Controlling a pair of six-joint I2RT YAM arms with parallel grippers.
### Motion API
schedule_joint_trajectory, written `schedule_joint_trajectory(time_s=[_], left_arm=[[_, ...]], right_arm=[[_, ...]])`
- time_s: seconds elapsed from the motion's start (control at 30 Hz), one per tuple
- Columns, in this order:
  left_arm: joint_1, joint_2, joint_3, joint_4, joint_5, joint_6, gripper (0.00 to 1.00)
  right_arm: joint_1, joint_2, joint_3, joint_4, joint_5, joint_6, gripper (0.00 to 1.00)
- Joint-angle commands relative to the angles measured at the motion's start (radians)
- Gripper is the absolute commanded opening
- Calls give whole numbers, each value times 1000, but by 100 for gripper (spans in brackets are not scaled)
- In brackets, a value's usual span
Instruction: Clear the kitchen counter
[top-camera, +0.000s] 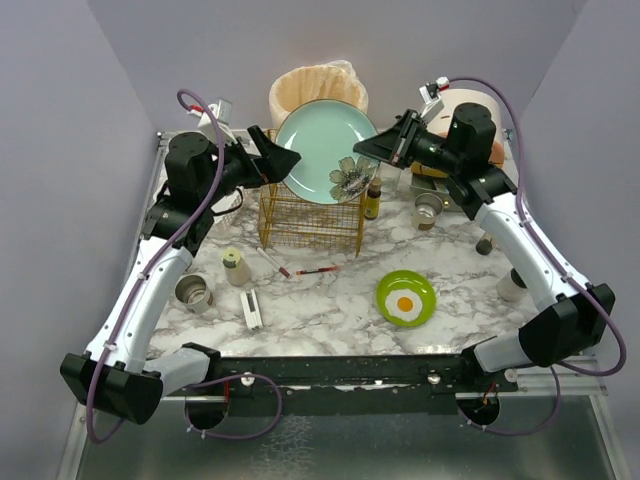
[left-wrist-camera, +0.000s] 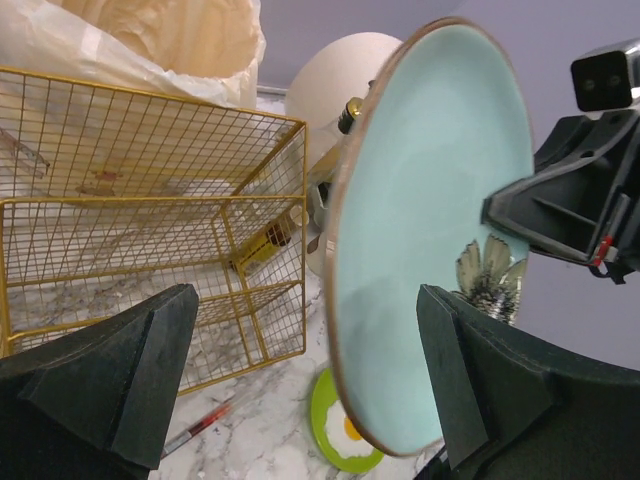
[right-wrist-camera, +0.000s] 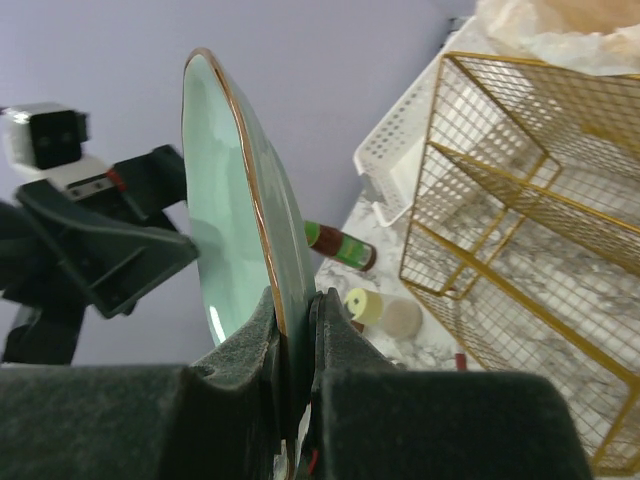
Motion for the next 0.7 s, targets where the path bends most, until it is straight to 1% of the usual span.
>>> schedule_joint_trajectory(time_s=[0.0, 0.03, 0.1, 0.17, 0.23, 0.47, 0.57, 0.67], left_arm=[[-3, 18, -21, 29, 57, -3, 99], [-2, 21, -24, 33, 63, -5, 99], [-2, 29, -24, 41, 72, -7, 95], [-1, 36, -21, 44, 83, -9, 89], [-1, 39, -23, 52, 92, -14, 79], [-2, 28, -42, 69, 103, -43, 46], [-1, 27, -46, 68, 106, -48, 34], [-2, 30, -44, 60, 112, -45, 24]], right_arm=[[-1, -54, -26, 248, -137, 129, 0], [-3, -48, -38, 275, -154, 151, 0], [-1, -34, -60, 334, -184, 197, 0], [-2, -19, -79, 383, -204, 233, 0], [-1, -10, -93, 405, -207, 247, 0], [-2, 0, -91, 358, -181, 203, 0], [-2, -5, -78, 302, -156, 157, 0], [-1, -14, -76, 261, -129, 121, 0]])
